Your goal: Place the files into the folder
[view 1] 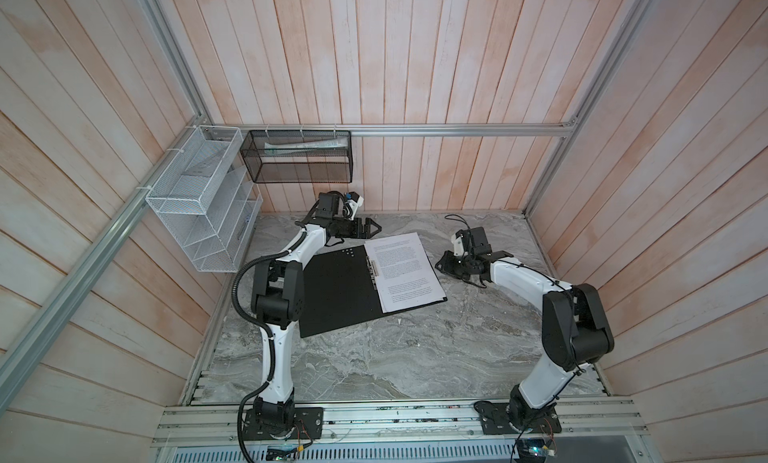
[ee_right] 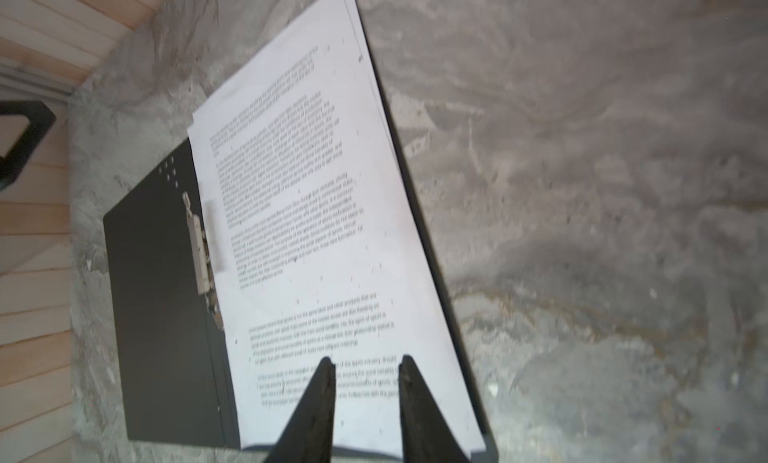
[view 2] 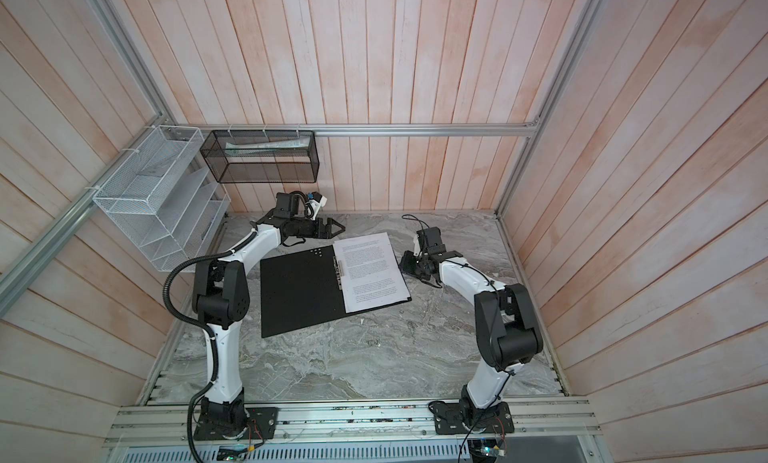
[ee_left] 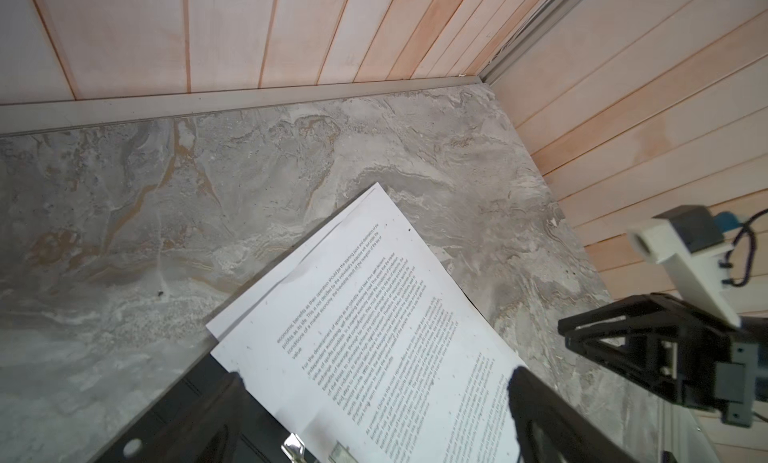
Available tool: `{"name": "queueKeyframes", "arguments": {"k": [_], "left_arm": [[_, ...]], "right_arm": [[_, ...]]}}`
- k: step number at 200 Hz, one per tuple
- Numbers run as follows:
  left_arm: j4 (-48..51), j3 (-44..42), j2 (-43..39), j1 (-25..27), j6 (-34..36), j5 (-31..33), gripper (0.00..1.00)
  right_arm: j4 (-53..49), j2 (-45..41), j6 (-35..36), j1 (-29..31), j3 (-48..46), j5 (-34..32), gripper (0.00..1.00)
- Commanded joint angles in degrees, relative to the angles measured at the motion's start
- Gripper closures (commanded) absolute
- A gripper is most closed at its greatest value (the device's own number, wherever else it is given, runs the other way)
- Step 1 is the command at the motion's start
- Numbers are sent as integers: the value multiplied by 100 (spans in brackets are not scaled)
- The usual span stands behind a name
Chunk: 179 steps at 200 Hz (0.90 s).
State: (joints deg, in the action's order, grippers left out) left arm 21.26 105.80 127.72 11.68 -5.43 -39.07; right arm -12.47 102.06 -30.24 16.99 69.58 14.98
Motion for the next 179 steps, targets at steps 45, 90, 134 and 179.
{"name": "queueKeyframes", "arguments": {"k": [45, 90, 134, 179], "left_arm": [[-332, -987, -204, 35, -37, 563, 0], [-456, -1211, -68, 167, -316, 228, 0], [-186, -984, 174, 329, -216, -329, 0], [-93, -1199, 139, 396, -179, -31, 0]], "right_arm": [[571, 2294, 717, -279, 2981, 686, 71], [345, 3092, 666, -257, 3954, 967, 71], [428, 2879, 756, -301, 3626, 883, 71], [335, 2913, 721, -400, 3869, 953, 71]]}}
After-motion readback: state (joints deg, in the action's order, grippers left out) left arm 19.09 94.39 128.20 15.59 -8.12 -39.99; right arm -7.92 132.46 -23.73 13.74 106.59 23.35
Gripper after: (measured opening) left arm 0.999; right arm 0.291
